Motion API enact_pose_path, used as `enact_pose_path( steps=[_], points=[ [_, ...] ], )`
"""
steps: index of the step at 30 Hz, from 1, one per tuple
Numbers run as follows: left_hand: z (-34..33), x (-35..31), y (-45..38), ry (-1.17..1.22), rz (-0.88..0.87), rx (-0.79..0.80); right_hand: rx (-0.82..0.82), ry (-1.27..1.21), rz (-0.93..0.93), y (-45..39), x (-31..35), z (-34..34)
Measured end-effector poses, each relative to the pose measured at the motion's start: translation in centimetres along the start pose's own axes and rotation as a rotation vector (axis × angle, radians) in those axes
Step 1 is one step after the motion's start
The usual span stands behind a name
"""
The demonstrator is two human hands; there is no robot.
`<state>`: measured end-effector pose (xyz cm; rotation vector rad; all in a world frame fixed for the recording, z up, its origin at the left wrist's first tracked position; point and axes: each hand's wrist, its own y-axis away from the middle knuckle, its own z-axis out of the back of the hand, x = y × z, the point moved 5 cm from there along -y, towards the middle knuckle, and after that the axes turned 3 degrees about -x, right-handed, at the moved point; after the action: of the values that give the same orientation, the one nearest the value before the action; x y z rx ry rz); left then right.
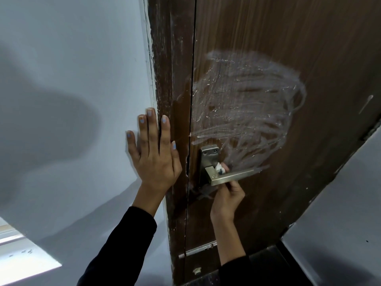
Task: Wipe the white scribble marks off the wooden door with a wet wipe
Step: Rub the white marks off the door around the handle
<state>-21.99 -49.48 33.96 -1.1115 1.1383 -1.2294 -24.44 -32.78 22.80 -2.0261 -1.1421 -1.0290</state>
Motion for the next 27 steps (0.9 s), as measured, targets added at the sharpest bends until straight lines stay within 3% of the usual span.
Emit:
enact_pose_path(
  steps=[4, 7, 10, 15, 19, 21, 24, 27],
  points=[
    [-0.1, -0.1, 0.2, -0.01, -0.006, -0.028, 0.071, 0.096, 0.09, -0.5, 0.5, 0.3],
    [-0.3, -0.2, 0.1, -0.023, 0.001, -0.043, 0.014, 0.301, 0.084, 1.0, -0.9, 1.3],
    [-0.4, -0.2, 0.3, -0.039, 0.013, -0.059, -0.094, 0.269, -0.197, 2.6, -3.1, 1.6],
    [-0.3, -0.2, 0.2, -0.056, 0.019, -0.063, -0.226, -0.127, -0.772, 4.3, -3.5, 0.0],
    [-0.2, -0.3, 0.2, -0.06, 0.022, -0.049, -0.107, -0.311, -1.004, 4.2, -1.7, 0.5],
    [0.0, -0.3, 0.0, -0.043, 0.027, -0.04, -0.207, -0.273, -0.907, 2.5, -0.5, 2.2],
    [0.6, -0.4, -0.4, 0.016, 0.07, -0.04, -0.43, -0.181, -0.542, -0.9, 2.2, 5.6],
    [1.2, -0.9, -1.3, 0.06, 0.11, -0.068, -0.31, -0.056, -0.206, -1.3, 4.8, 5.4]
  ],
)
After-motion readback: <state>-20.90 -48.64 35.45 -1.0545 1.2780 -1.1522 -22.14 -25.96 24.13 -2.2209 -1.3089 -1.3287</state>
